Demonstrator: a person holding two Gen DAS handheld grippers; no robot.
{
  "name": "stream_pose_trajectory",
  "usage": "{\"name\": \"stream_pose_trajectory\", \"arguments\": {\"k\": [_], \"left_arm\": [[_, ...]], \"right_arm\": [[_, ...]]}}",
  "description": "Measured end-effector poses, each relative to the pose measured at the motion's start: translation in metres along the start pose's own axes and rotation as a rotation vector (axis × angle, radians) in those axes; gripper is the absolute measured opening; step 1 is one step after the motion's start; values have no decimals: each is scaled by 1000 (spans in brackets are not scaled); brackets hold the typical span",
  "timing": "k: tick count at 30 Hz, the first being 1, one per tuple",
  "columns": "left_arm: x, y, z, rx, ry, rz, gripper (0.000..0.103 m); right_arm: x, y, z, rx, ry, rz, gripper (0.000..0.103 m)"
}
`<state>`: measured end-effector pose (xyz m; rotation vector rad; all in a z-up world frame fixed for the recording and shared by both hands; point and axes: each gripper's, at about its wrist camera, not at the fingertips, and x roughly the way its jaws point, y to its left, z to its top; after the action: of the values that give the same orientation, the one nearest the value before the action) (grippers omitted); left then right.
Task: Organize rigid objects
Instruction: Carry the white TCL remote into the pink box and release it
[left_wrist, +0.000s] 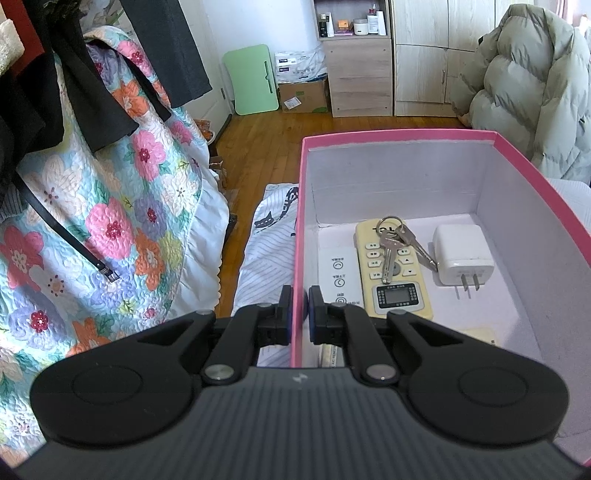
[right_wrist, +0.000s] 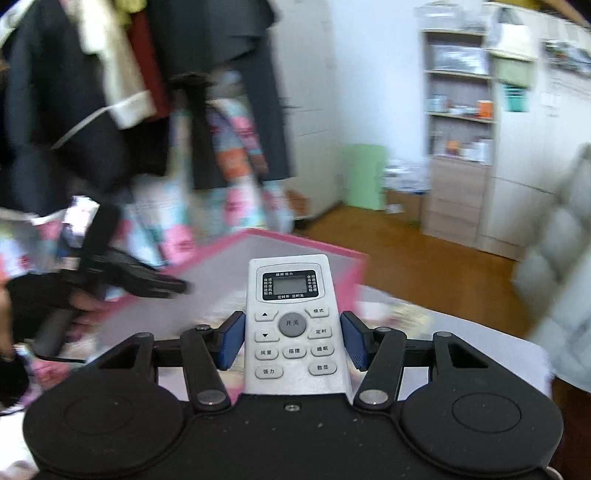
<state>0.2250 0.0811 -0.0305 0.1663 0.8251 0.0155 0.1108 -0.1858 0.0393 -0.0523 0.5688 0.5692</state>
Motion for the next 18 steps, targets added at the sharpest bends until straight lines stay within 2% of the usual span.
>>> {"name": "stream_pose_trajectory", "arguments": {"k": [5, 8, 13, 18], "left_arm": [[0, 1, 0, -5, 1, -1, 7], [0, 1, 0, 4, 0, 0, 7], [1, 4, 0, -3, -3, -8, 7], [1, 4, 0, -7, -8, -9, 6]], "right_arm": [[49, 42, 16, -139, 87, 63, 61], [82, 63, 22, -338, 175, 119, 61], [147, 61, 32, -489, 395, 212, 61], [179, 58, 28, -653, 513, 236, 61]]}}
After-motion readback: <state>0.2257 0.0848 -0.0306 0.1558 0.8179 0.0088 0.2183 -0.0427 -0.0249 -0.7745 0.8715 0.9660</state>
